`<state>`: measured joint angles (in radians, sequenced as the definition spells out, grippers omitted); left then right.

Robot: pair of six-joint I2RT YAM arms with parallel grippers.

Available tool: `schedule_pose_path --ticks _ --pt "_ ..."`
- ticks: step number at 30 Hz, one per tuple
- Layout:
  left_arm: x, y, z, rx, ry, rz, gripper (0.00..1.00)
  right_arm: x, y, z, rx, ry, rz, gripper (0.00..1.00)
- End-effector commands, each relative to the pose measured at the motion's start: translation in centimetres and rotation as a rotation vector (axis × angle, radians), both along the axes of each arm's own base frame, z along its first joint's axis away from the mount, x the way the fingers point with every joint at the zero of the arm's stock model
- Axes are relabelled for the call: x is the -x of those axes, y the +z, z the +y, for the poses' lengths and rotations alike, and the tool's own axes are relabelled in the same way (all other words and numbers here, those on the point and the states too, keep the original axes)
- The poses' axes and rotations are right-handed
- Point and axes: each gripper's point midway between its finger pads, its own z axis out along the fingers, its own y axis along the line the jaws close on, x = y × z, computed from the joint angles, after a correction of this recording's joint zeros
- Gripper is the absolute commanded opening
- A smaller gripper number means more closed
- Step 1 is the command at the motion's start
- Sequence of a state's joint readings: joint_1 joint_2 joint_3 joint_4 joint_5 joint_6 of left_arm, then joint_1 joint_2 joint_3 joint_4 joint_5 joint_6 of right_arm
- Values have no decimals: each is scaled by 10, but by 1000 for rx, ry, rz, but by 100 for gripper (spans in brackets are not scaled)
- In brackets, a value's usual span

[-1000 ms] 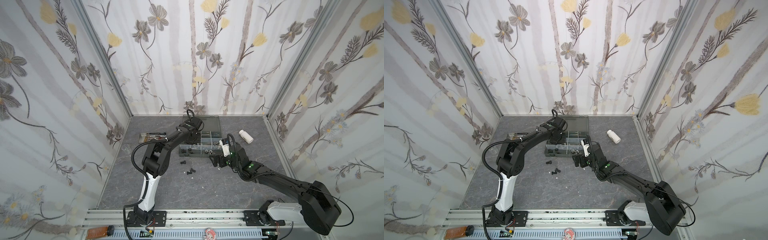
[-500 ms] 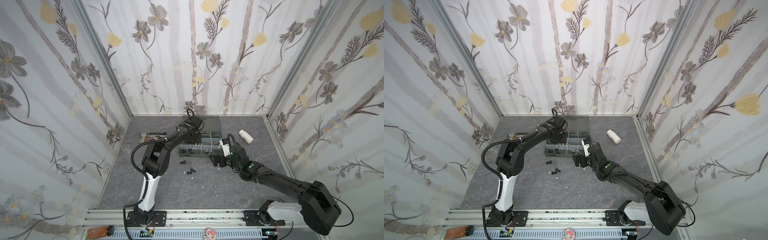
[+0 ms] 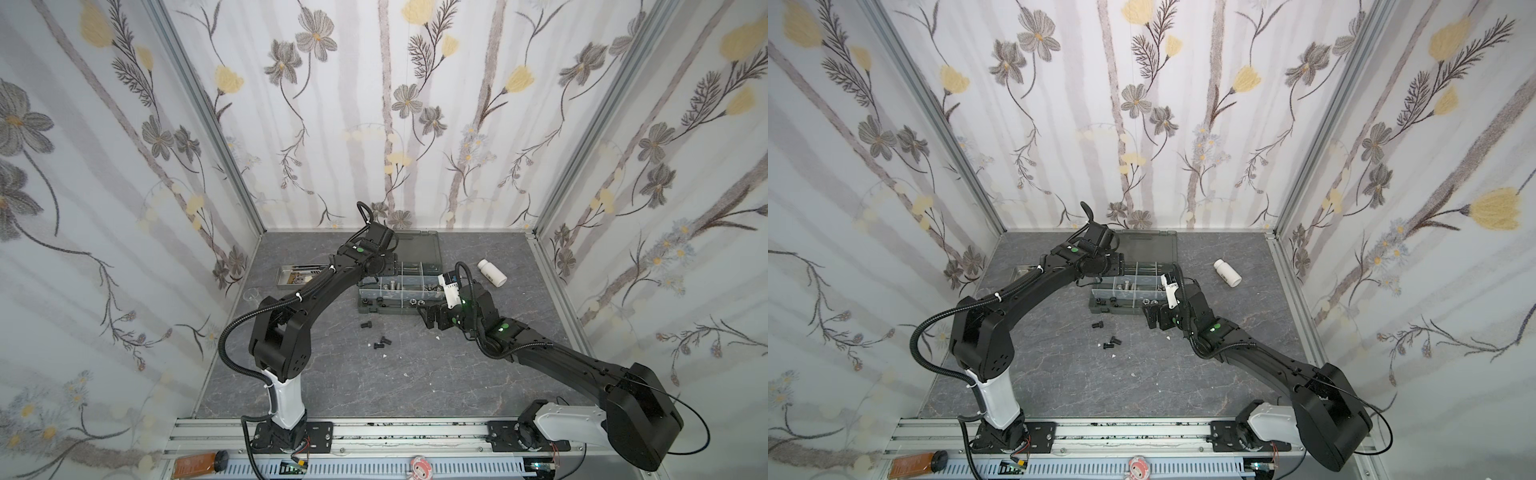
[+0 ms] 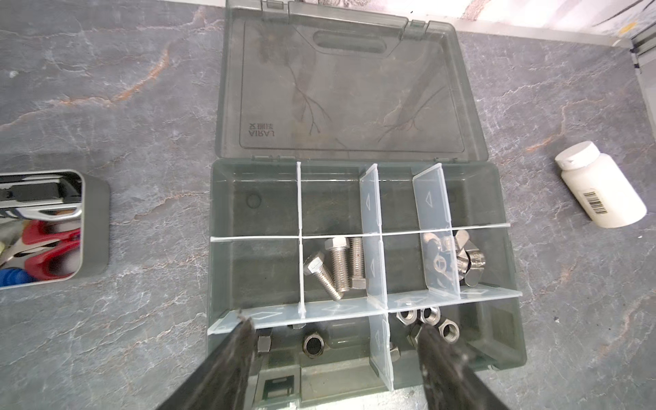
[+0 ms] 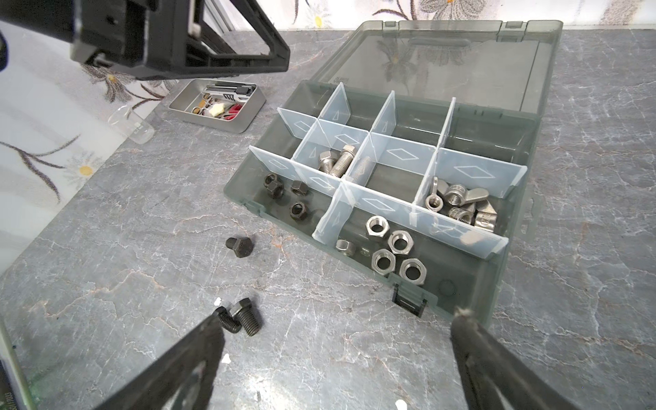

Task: Sort the screws and nuts into containers
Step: Place the screw into the container, then pick up the screw from the center of the table.

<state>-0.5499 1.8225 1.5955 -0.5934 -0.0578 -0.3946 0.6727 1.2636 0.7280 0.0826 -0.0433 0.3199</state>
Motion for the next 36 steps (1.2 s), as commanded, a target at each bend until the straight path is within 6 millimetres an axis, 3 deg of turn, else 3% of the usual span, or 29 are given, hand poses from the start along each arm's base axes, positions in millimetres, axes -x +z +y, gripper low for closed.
schedule_pose_path --ticks 1,9,15,25,30,35,36 --pt "2 16 11 0 36 -58 78 1 4 6 11 22 5 98" --pt "30 44 41 48 71 -130 99 3 20 25 57 46 -6 96" --pt "48 57 62 69 90 -157 100 10 21 43 101 91 17 94" --pt "73 34 101 108 158 -122 100 27 17 80 166 176 59 89" --pt "83 35 109 137 175 -135 100 30 10 92 201 202 96 86" --pt "90 18 113 149 189 -128 100 32 2 104 244 232 126 81" --pt "91 15 114 146 192 -128 100 33 -7 108 264 241 144 80"
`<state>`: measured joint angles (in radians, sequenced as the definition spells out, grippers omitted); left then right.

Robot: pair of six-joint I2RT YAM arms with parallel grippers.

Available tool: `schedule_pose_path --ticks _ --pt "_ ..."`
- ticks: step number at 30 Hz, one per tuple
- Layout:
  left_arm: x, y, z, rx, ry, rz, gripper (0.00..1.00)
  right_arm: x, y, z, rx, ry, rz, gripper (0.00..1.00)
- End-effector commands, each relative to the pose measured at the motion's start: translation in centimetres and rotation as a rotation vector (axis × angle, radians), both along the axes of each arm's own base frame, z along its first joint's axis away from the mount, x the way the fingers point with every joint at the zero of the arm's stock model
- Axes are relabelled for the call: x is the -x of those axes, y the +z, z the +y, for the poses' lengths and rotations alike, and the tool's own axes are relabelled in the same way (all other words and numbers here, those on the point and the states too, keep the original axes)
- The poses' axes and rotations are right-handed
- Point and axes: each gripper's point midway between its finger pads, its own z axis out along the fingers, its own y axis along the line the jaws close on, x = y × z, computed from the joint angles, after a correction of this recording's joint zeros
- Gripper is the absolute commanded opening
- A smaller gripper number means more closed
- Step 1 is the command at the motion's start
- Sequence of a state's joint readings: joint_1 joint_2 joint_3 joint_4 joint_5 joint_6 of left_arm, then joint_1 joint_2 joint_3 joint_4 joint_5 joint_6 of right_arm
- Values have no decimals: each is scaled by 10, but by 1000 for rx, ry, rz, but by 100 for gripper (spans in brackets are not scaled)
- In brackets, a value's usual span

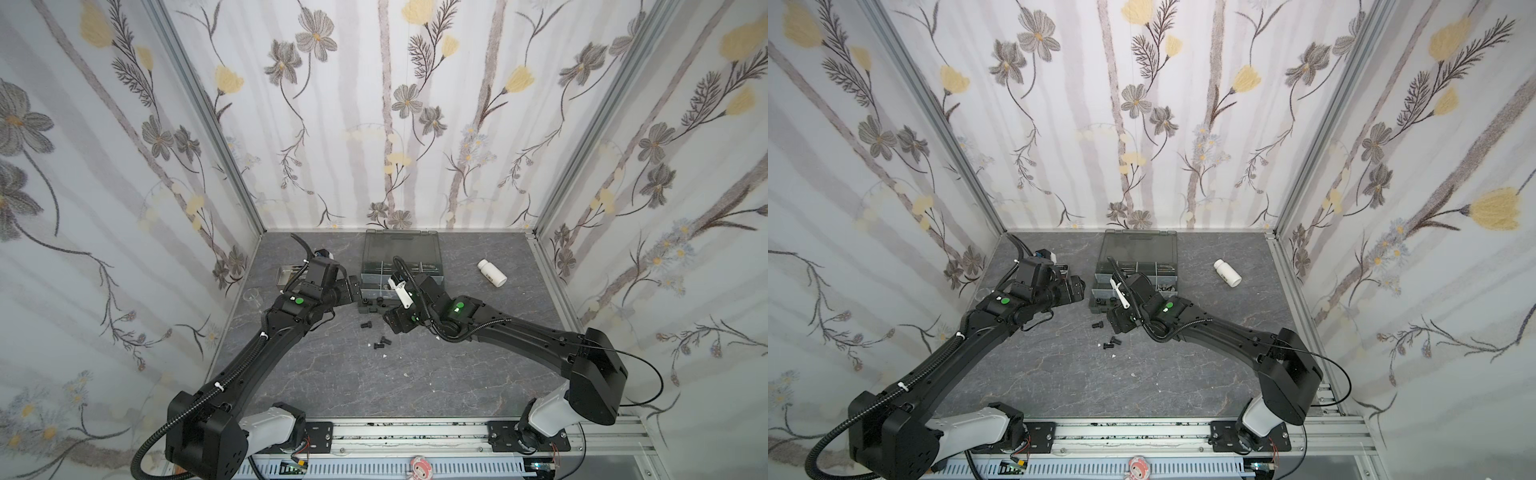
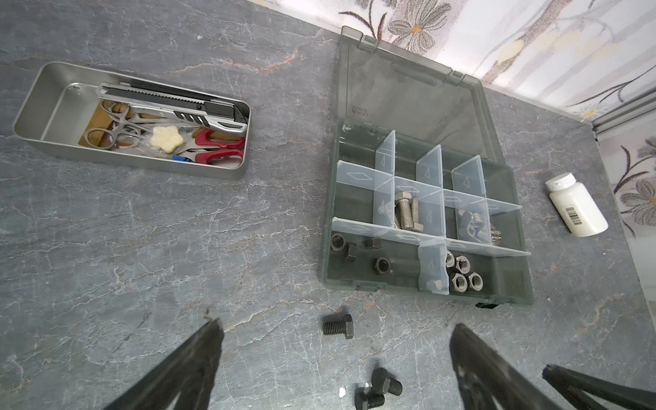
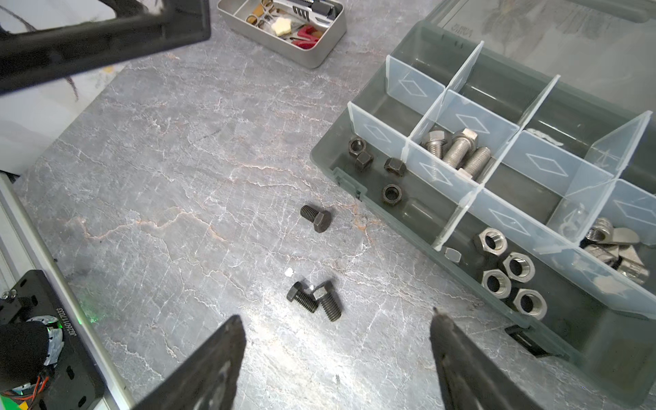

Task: Sort the screws and nuts into containers
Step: Pick up the screw from the center of the table.

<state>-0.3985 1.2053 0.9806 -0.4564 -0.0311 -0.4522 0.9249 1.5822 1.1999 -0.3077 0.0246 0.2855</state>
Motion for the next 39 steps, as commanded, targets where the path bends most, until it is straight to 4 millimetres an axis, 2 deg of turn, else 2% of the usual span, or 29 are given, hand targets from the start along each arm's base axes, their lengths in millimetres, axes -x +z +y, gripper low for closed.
schedule_pose_path --ticks 1,5,14,19,25,39 --pt "-2 -3 1 24 21 -28 100 5 -16 5 61 31 35 78" --pt "2 -8 2 35 23 -30 100 10 -32 14 112 63 61 73" --pt "6 5 11 44 57 -84 100 20 -68 23 171 101 115 59" --pt "6 7 14 40 68 -92 100 21 -81 24 182 107 135 54" --pt "4 0 13 40 68 -68 100 23 -94 30 177 129 157 44" --pt "1 -7 14 35 71 -41 100 22 -122 37 201 149 187 41"
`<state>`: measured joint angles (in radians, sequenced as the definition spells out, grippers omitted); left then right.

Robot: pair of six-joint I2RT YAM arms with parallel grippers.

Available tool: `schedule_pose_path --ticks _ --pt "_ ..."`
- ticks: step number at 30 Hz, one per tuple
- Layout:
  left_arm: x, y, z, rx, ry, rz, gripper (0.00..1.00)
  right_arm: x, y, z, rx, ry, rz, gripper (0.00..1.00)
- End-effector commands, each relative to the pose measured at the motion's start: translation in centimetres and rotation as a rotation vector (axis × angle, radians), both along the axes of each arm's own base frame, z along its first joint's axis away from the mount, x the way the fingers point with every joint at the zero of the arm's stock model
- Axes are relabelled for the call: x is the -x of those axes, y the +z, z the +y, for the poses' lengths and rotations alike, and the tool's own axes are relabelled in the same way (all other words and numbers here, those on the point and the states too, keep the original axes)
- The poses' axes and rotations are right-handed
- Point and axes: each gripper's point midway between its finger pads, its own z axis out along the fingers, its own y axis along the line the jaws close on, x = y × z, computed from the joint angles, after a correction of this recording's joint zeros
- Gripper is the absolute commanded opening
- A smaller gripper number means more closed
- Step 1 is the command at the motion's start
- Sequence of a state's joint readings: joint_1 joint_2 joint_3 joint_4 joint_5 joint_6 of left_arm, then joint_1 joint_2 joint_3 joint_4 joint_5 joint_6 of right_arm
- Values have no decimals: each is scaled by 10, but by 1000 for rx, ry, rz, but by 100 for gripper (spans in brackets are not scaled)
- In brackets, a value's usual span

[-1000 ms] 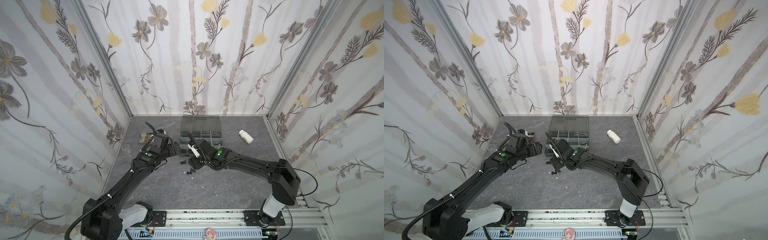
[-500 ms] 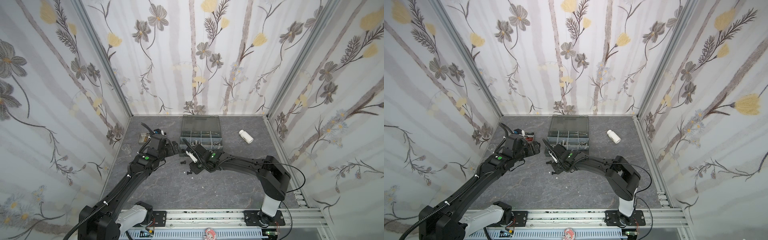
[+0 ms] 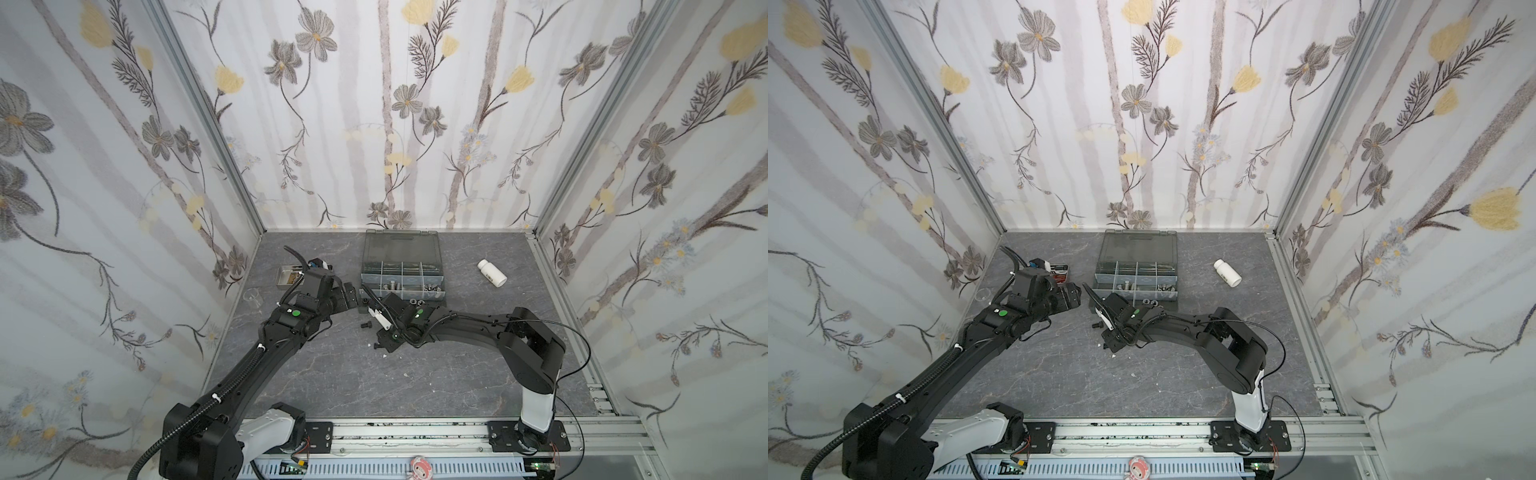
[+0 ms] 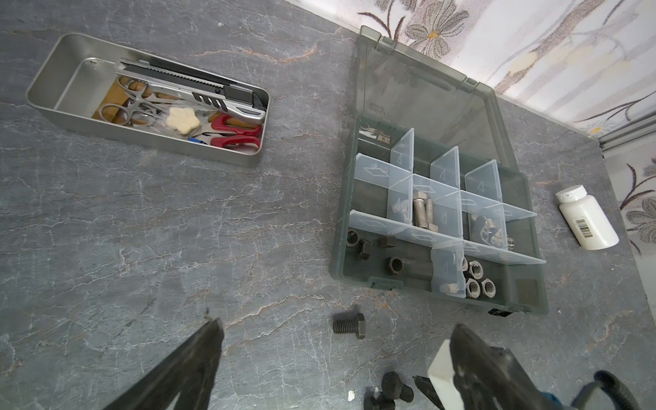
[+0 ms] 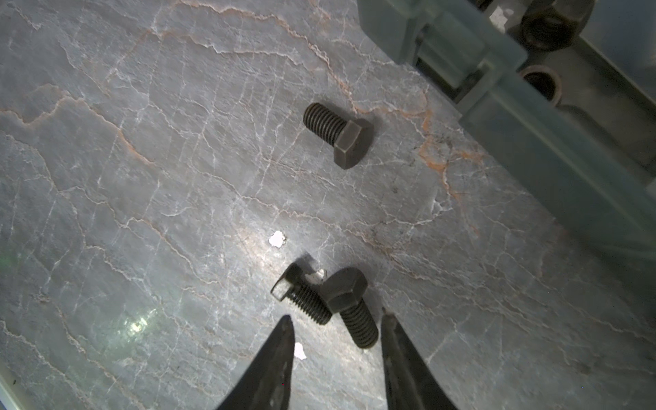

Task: Sort the screws and nuts into containers
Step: Pick up the screw from the center of the table.

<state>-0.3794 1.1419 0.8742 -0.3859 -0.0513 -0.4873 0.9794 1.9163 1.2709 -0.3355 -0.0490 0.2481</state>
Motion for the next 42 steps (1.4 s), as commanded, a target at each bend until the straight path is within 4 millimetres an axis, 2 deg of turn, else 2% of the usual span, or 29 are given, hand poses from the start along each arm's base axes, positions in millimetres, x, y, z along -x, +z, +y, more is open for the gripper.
schedule_pose_path --ticks 1,5,23,34,42 --pt "-5 4 0 13 13 -16 100 -2 0 7 -15 21 -8 40" --pt "-6 2 0 17 14 -8 100 -5 -7 7 -5 19 -3 36" --pt "-9 0 0 33 10 5 100 -13 -23 6 19 8 15 33" --pt "-10 -2 -1 39 6 10 100 -14 -30 4 32 4 28 26" --pt "-11 0 -2 45 4 9 100 -16 -21 4 31 -1 15 19"
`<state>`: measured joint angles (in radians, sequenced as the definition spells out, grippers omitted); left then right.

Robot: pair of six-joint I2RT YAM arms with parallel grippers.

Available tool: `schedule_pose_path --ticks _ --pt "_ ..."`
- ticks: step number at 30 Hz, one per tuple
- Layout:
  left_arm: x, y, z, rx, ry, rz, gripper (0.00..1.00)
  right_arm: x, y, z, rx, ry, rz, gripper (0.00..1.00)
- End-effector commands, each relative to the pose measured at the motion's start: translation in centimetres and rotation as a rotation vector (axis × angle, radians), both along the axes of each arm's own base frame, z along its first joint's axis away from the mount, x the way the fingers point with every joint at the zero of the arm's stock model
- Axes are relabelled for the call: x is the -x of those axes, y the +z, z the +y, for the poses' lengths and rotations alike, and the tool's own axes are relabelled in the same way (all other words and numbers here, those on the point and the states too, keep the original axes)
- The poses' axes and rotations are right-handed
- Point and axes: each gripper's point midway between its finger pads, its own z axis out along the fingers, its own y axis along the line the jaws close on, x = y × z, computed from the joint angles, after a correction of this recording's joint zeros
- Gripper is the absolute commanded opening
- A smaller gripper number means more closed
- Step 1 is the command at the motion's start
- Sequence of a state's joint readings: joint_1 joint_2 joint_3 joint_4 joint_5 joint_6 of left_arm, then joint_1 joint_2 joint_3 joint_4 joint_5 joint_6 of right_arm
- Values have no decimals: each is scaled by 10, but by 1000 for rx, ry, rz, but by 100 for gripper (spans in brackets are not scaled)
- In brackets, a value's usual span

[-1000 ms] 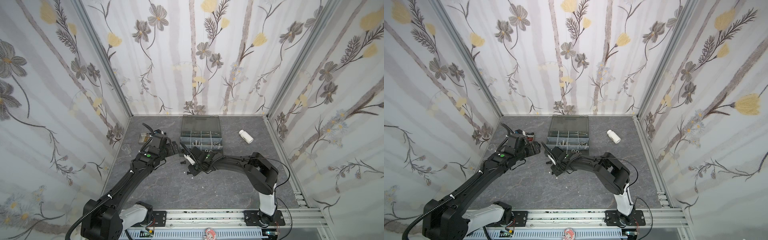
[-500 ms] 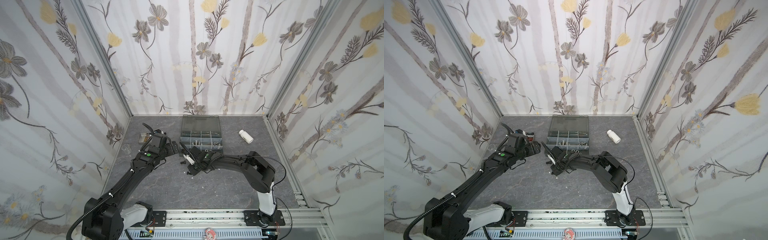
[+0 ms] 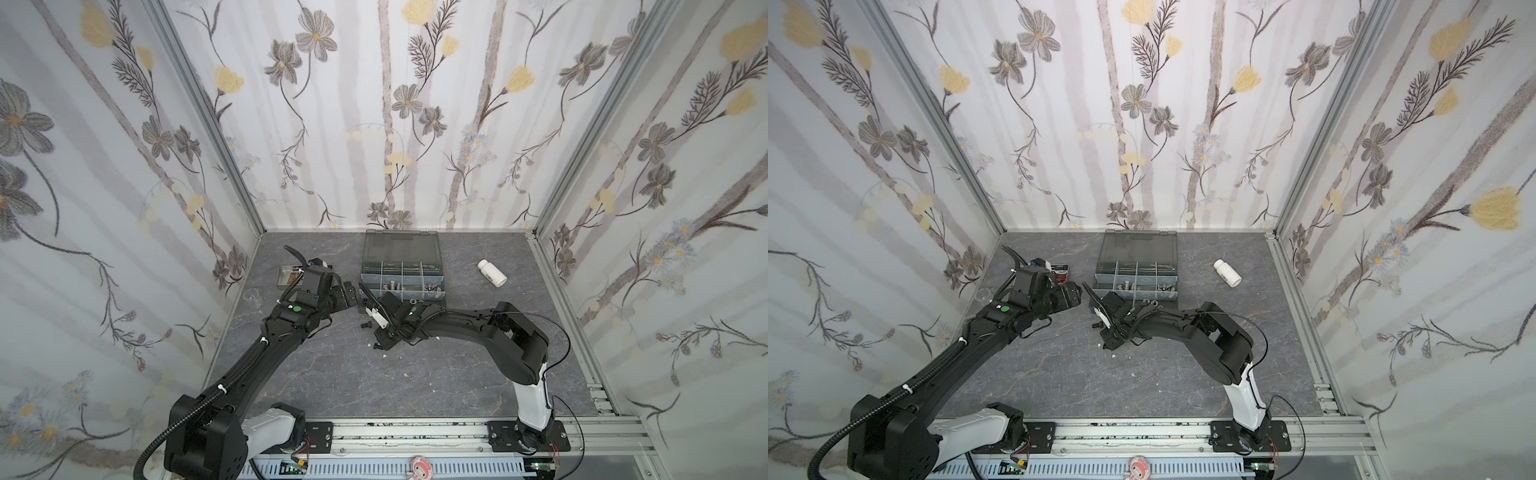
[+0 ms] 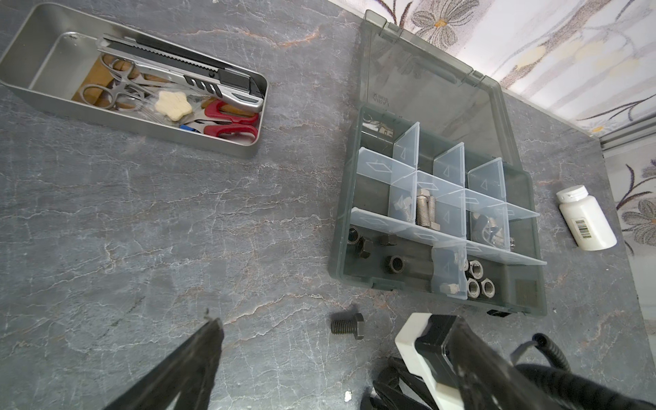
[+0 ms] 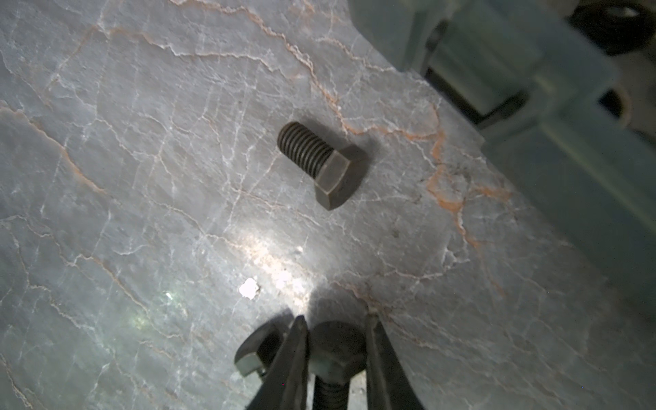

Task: Sort the screws and nuts into containers
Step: Pick up the screw from the center of the table, then place the screw into the container.

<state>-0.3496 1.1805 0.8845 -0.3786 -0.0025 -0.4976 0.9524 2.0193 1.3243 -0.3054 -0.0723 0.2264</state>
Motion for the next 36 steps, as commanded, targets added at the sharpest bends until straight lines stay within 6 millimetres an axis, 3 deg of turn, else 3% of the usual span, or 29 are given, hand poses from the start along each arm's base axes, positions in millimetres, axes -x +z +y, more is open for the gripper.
schedule_pose_path --ticks 1,21,32,33,36 --pt "-5 7 -1 14 3 -24 100 -1 5 -4 21 -4 -6 18" --pt "-3 10 0 14 0 -29 100 -22 65 -14 -45 -56 -93 15" --pt "-2 5 -5 22 -22 -15 100 -55 102 -35 -107 -120 -136 15" --pt "-1 5 -5 24 -27 -13 100 -68 104 -46 -106 -152 -141 15" --pt "-1 5 -8 29 -41 -15 100 -81 111 -54 -115 -175 -154 15"
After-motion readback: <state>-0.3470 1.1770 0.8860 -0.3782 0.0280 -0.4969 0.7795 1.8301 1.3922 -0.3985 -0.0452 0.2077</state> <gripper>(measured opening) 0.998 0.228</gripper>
